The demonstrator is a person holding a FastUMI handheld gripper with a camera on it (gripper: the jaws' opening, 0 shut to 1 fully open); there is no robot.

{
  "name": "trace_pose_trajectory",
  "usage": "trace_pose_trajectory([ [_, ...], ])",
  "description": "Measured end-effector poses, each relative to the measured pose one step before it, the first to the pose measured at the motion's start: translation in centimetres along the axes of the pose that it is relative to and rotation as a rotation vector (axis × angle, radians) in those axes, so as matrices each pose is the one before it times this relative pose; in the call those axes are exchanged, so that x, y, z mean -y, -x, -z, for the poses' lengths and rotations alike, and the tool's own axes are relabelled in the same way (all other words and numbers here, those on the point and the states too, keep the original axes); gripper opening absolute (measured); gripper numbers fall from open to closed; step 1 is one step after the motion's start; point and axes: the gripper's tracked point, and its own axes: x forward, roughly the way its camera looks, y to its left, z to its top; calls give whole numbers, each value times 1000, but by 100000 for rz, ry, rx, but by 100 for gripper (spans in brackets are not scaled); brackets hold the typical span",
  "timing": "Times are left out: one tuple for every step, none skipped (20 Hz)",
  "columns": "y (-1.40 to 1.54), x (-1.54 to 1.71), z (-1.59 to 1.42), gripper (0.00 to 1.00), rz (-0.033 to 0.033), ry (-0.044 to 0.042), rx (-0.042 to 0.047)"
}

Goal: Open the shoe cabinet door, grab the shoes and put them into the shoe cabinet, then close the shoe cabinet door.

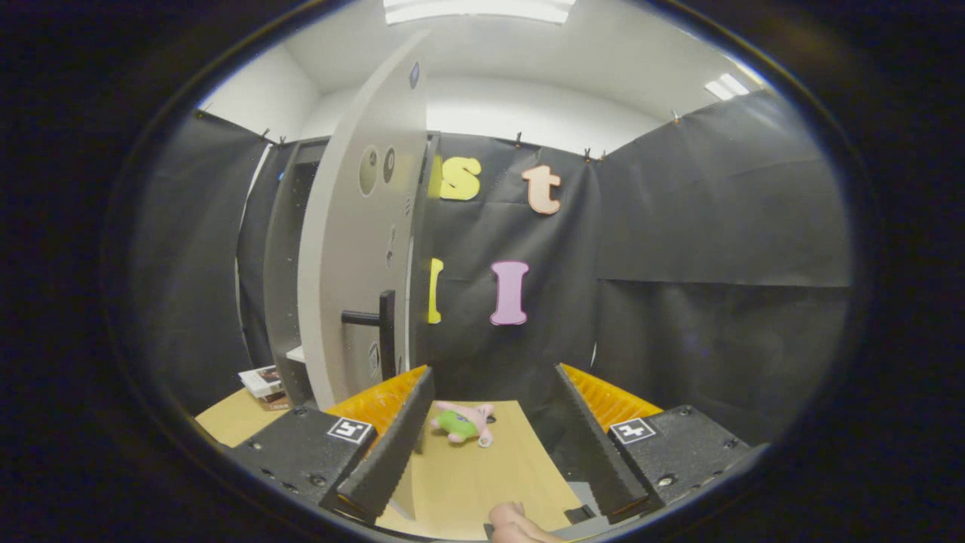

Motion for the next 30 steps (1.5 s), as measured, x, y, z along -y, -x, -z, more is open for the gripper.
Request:
trace_pose_trajectory([
  [-215, -399, 335, 99, -597, -649, -1201],
  [279, 22, -647, 99, 896, -296, 1419],
  [-60, -123, 83, 96, 672, 602, 752],
  [4, -567, -38, 95, -964, 13, 459],
  [220, -268, 71, 95, 957, -700, 823],
  [438, -222, -222, 94, 1729, -532, 205],
  [-102, -74, 224, 94, 2225, -108, -18],
  [369, 113, -77, 94, 1551, 650, 549],
  [231, -537, 77, 94, 670, 327, 274],
  [262, -756, -217, 94, 97, -1096, 381],
  [214, -865, 227, 94, -555, -1118, 121],
  [-245, -984, -189, 94, -1100, -450, 461],
  [127, -874, 130, 94, -1616, -55, 200],
  [165, -924, -33, 94, -1571, -345, 436],
  [24, -829, 49, 94, -1217, -431, -171],
  [55, -1126, -23, 94, -1067, -581, 390],
  [56, -1120, -16, 94, -818, -285, 35],
  [32, -1355, -106, 94, -815, -563, 1065],
  [-62, -1395, -126, 94, -1136, 496, 610],
  [-97, -1585, 73, 94, -1696, 909, 376],
  [-422, -1789, -18, 94, -1938, 434, 461],
  [-386, -1440, 91, 94, -1746, -168, -68],
  [-511, -1895, 15, 94, -2247, -880, -485],
  [-676, -1673, 78, 94, -2080, -303, -1181],
  [-881, -1967, 266, 94, -3021, -1185, -1876],
  [-583, -1808, 71, 95, -3967, -1656, -1511],
  [-517, -1812, 398, 96, -4017, -2344, -2037],
  [-143, -1244, 416, 99, -2474, -2042, -1702],
  [160, -711, 123, 99, -1632, -1306, -608],
  [305, -621, -36, 100, -741, -359, 804],
])
